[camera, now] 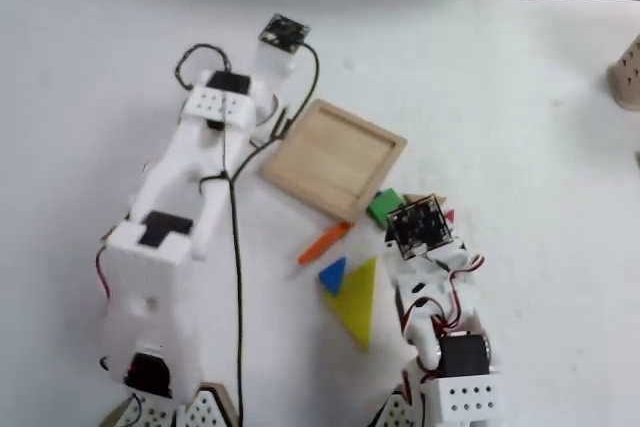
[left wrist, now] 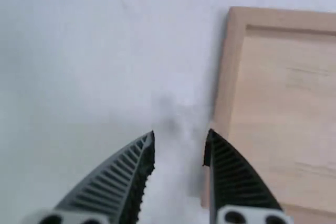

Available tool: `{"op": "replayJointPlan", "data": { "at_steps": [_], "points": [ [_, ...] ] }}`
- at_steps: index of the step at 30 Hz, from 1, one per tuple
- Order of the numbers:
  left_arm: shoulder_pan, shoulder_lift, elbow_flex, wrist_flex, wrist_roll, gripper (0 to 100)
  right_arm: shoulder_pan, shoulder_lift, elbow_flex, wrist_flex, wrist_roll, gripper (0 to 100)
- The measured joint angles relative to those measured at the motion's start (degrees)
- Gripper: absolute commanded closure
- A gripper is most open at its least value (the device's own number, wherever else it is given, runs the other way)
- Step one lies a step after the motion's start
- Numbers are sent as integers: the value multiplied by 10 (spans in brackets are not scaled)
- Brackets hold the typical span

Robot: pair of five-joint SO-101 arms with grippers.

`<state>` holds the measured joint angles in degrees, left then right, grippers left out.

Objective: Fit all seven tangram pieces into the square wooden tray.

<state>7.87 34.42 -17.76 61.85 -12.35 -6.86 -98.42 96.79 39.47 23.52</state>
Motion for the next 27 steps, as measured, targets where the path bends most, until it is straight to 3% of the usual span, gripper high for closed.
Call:
{"op": "replayJointPlan", "data": {
  "at_steps": [5, 13, 21, 27],
  "points": [
    [23, -91, 105, -4, -1, 825, -3, 3, 0, 0, 0, 981],
    [25, -133, 255, -176, -3, 823, -2, 3, 0, 0, 0, 981],
    [35, -68, 222, -206, -3, 827, -1, 3, 0, 0, 0, 981],
    [33, 7, 93, -113, -2, 828, -1, 3, 0, 0, 0, 981]
  ]
}}
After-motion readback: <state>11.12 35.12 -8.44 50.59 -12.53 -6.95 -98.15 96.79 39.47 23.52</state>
